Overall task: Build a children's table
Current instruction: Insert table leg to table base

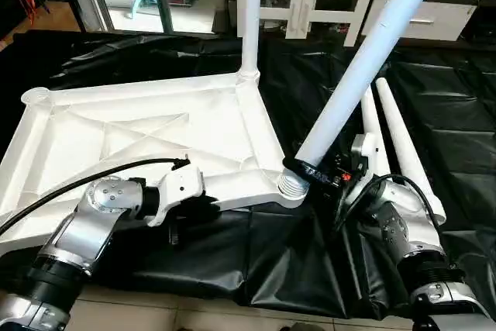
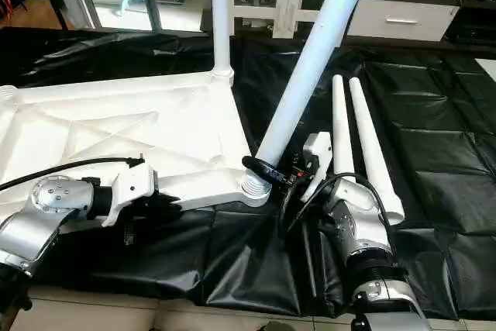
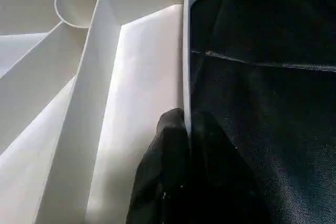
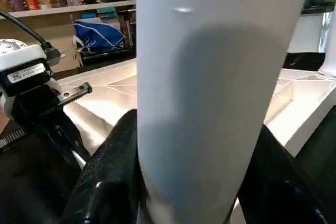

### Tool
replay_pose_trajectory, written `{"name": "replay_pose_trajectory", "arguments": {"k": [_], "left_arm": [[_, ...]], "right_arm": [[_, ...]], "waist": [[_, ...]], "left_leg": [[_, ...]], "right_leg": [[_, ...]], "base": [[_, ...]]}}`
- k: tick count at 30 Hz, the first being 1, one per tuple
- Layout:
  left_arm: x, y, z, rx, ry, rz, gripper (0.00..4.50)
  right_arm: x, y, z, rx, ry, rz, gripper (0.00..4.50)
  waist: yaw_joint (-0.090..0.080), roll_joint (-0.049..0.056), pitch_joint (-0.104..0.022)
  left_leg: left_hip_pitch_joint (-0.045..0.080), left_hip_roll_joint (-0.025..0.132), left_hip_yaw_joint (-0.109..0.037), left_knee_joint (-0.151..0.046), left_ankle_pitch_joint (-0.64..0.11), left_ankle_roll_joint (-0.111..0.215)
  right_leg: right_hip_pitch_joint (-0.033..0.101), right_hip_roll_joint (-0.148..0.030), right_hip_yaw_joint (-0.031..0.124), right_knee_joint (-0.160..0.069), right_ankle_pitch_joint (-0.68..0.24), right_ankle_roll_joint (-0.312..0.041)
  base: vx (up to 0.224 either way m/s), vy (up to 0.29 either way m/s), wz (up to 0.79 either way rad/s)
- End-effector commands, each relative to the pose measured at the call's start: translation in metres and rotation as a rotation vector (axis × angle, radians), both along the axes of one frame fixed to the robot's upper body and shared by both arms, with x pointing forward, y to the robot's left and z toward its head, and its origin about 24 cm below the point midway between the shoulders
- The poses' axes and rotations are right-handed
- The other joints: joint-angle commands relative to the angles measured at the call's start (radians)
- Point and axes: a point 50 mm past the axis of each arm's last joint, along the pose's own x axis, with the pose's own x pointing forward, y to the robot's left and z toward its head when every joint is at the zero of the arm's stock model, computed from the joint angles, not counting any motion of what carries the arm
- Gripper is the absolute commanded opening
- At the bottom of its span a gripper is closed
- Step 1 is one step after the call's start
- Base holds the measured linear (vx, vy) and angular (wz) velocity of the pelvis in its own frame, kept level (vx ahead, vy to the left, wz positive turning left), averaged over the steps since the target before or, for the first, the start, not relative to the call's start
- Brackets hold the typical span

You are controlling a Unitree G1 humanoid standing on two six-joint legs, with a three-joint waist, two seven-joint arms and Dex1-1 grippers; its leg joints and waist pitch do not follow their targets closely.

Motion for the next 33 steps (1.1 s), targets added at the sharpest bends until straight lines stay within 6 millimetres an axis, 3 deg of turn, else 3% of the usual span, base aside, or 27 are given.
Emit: {"name": "replay_pose_trajectory", "arguments": {"k": [1, 4, 8, 12, 20, 33], "left_arm": [[0.004, 0.002, 0.000, -0.026, -0.028, 0.056, 0.00], [0.005, 0.002, 0.000, -0.023, -0.030, 0.056, 0.00], [0.005, 0.003, 0.000, -0.014, -0.030, 0.054, 0.00], [0.005, 0.004, -0.001, -0.011, -0.033, 0.056, 0.00], [0.004, 0.004, -0.001, -0.009, -0.035, 0.055, 0.00], [0.003, 0.004, -0.003, -0.003, -0.032, 0.055, 0.00]], "right_arm": [[-0.011, -0.007, -0.027, -0.058, 0.135, -0.032, 1.89], [-0.012, -0.007, -0.027, -0.070, 0.129, -0.027, 1.89], [-0.024, -0.006, -0.038, -0.256, 0.089, 0.108, 1.89], [-0.025, -0.004, -0.039, -0.272, 0.098, 0.130, 1.89], [-0.029, -0.003, -0.044, -0.279, 0.111, 0.132, 1.89], [-0.027, -0.010, -0.056, -0.352, 0.200, 0.051, 1.89]], "waist": [[-0.004, -0.012, -0.035], [-0.004, -0.012, -0.035], [-0.003, -0.014, -0.034], [-0.005, -0.014, -0.031], [-0.006, -0.017, -0.032], [-0.010, -0.016, -0.026]], "left_leg": [[0.003, 0.068, -0.031, -0.096, -0.219, 0.065], [0.005, 0.067, -0.029, -0.096, -0.220, 0.067], [0.003, 0.068, -0.028, -0.095, -0.218, 0.069], [0.003, 0.069, -0.031, -0.099, -0.244, 0.065], [0.005, 0.070, -0.031, -0.101, -0.255, 0.060], [0.007, 0.071, -0.037, -0.109, -0.330, 0.032]], "right_leg": [[0.020, -0.080, 0.053, -0.095, -0.389, -0.212], [0.018, -0.081, 0.053, -0.096, -0.388, -0.213], [0.017, -0.082, 0.052, -0.097, -0.401, -0.208], [0.017, -0.082, 0.052, -0.101, -0.436, -0.199], [0.016, -0.083, 0.053, -0.100, -0.415, -0.206], [0.007, -0.084, 0.054, -0.111, -0.510, -0.173]], "base": [[0.000, 0.000, 0.00], [0.000, 0.000, 0.00], [0.000, 0.000, 0.00], [0.000, 0.000, 0.00], [0.000, 0.000, 0.00], [0.000, 0.000, 0.00]]}}
